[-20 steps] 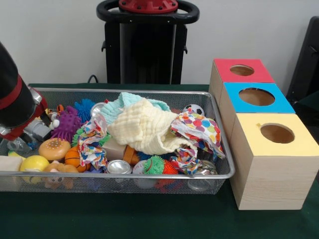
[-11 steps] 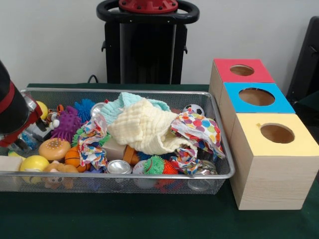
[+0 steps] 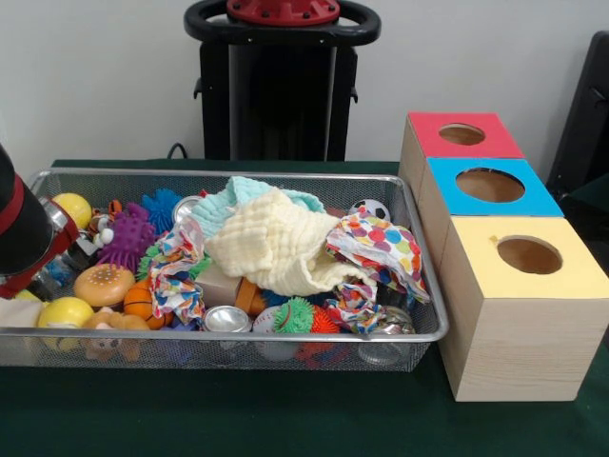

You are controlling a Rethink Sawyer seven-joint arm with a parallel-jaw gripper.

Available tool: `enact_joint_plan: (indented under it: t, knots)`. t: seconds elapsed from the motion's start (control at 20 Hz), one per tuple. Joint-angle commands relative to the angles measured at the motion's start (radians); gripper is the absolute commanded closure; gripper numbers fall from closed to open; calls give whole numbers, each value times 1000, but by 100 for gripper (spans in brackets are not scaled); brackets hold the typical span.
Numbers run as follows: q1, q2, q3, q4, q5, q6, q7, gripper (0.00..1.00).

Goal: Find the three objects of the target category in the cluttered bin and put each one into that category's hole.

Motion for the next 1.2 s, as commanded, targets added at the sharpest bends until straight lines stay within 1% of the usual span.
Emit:
enact_joint_plan:
  t: [0.05,0.25,0.5,0.85,1.2]
  knots:
    - [8,13,-9,27,-52,-66,-252,0]
    - [0,2,-12,15,-56,-42,-274,0]
    - [-8,11,-10,-2,-62,-30,-304,0]
    - [-48,-14,-23,65,-49,-78,-308,0]
    - [-70,-14,-26,86,-55,-87,-324,0]
